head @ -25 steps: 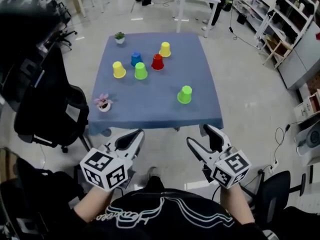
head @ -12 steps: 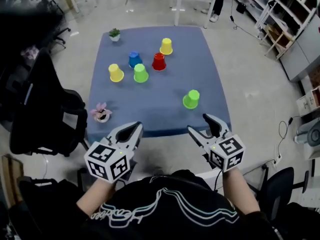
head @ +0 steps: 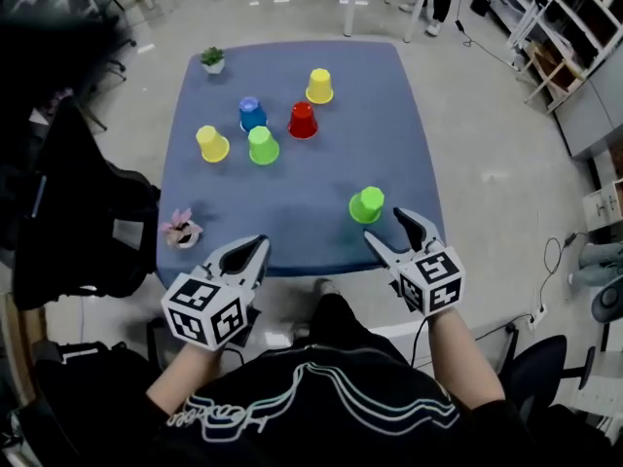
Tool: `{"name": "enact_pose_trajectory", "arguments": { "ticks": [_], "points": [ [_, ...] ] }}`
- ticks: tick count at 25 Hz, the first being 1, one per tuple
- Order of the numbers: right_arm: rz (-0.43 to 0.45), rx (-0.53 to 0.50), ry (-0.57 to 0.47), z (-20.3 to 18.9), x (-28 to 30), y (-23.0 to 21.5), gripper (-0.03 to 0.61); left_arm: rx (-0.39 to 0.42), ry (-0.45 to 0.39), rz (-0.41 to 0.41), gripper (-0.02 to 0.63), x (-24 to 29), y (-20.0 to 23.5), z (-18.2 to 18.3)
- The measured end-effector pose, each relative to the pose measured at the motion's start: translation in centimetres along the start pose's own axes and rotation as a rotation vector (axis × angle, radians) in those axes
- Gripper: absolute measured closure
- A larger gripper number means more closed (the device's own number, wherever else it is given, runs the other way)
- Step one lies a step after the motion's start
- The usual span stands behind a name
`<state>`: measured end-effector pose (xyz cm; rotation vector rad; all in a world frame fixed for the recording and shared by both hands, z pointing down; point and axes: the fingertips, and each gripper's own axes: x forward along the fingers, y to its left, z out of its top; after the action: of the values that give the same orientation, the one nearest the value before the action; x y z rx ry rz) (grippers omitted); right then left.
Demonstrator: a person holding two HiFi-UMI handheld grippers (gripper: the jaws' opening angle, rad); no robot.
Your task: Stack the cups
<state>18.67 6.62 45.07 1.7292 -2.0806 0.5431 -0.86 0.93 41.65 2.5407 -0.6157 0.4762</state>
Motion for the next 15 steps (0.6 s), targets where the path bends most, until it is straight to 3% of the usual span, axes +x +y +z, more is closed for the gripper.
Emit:
{"name": "enact_pose_trajectory", "arguments": {
  "ticks": [15],
  "points": [
    [0.077,-0.072,0.097,-1.9,5.6,-3.2,0.272,-0.067,0.035,0.102,0.588,3.3,2.5,0.1]
  ]
}}
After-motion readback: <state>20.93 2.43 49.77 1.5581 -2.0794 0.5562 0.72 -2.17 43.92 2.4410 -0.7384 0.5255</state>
